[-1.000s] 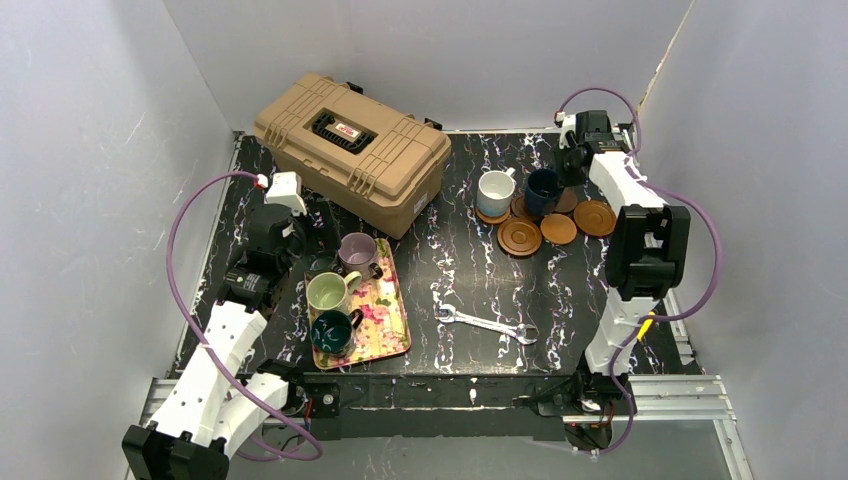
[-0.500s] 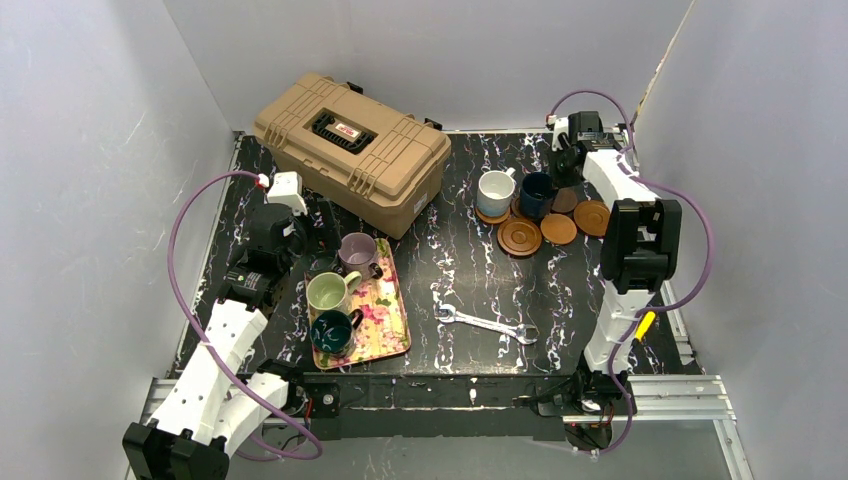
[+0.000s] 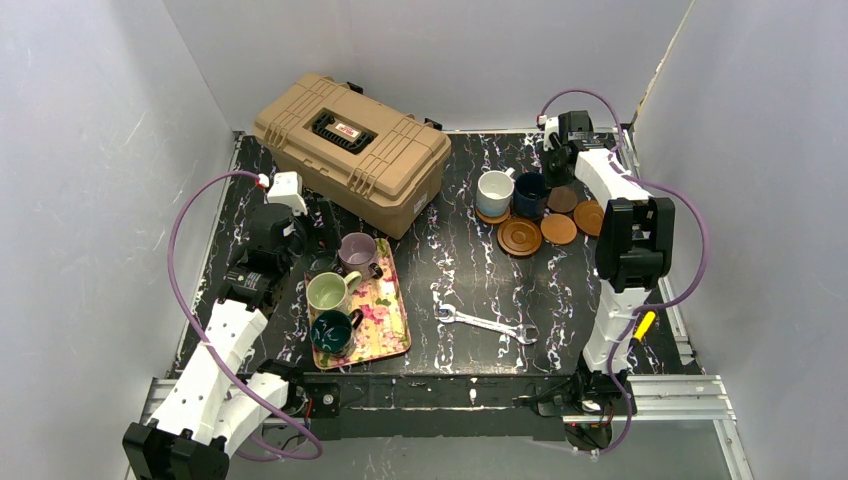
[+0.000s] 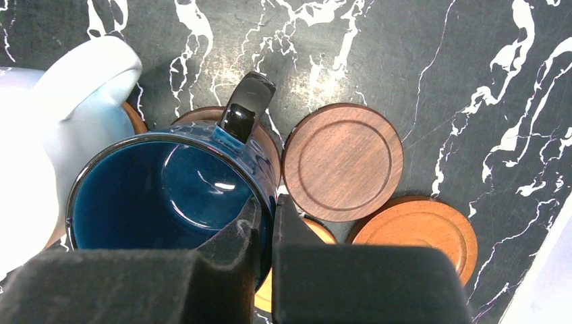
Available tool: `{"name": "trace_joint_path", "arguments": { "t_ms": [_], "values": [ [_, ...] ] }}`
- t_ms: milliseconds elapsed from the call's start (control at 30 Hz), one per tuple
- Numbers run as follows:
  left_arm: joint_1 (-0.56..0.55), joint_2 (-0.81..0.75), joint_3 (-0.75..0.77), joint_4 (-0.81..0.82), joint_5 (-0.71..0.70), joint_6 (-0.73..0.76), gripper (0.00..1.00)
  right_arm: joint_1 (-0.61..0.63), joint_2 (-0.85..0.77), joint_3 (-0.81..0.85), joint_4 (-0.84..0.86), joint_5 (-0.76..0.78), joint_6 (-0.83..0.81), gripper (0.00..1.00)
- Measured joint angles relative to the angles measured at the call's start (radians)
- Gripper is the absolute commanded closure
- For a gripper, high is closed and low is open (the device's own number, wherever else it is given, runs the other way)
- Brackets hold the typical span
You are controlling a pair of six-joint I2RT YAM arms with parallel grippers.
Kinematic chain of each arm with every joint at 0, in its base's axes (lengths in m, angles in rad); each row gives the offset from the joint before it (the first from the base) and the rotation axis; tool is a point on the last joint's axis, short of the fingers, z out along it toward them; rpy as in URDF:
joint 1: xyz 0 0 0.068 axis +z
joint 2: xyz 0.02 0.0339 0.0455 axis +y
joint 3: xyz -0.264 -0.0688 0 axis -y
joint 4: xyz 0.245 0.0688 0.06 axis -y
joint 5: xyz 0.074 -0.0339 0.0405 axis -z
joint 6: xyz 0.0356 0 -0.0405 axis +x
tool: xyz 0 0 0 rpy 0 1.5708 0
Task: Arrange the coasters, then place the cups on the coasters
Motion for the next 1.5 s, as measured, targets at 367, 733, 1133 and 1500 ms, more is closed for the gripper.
{"name": "trace_joint_path", "arguments": {
  "t_ms": [367,733,1133,1500],
  "values": [
    [0.0,0.0,0.0,0.0,0.0,0.0,0.02,0.0,0.01,0.0,0.003,0.013,0.001,0.98],
    [0.0,0.0,0.0,0.0,0.0,0.001,0.02,0.0,0.011,0.0,0.01,0.019,0.007,0.62],
    [0.0,0.0,0.0,0.0,0.0,0.003,0.02,0.0,0.008,0.031,-0.007,0.074,0.094,0.44],
    [0.0,0.0,0.0,0.0,0.001,0.002,0.02,0.014,-0.302,-0.002,-0.024,0.142,0.287,0.35]
  ]
}}
